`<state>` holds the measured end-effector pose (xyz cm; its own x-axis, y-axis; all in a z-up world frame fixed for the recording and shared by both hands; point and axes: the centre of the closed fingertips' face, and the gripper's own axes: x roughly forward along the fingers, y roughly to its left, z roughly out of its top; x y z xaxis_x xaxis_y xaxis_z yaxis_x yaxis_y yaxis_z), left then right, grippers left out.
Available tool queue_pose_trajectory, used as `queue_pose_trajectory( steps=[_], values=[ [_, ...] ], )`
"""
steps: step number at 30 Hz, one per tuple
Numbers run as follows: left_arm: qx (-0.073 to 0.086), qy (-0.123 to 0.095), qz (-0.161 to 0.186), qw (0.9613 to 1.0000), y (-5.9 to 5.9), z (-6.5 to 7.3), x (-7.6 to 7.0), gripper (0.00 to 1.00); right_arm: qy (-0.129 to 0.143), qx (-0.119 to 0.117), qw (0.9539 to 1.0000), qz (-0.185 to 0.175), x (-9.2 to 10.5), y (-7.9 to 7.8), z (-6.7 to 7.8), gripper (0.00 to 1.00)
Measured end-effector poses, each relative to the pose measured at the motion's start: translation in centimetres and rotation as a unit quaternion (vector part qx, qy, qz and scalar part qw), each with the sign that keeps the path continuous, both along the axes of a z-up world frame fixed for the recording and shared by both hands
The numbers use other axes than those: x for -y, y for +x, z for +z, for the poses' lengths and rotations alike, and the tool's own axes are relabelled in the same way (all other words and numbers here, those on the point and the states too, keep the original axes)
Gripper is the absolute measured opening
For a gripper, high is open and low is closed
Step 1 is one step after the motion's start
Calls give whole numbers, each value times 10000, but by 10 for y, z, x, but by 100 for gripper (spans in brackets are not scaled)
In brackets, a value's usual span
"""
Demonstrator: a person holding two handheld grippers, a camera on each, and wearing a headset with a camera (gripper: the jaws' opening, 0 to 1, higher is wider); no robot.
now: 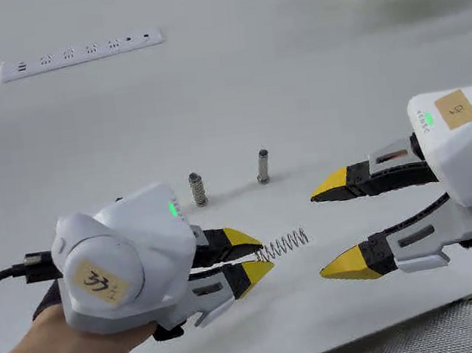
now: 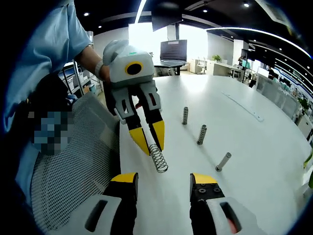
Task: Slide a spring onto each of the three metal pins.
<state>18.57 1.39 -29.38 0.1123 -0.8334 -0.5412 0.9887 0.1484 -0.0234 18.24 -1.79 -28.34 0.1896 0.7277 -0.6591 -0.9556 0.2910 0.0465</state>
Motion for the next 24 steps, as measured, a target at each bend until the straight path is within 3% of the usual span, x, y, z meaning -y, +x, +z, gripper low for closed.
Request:
queue_pose_trajectory(
  steps=[6,12,24],
  values=[
    [57,-88,-55,9999,-7,4,-6,7,-24,-83,9986,512,-9,-7,6,23],
    [68,-212,-25,9997,-9,7,-6,7,-126,-156,9965,812,-12,-11,2,18],
    [35,-333,17,9994,-12,8,-6,7,-114,-173,9936,1107,-19,-15,8,9]
  ],
)
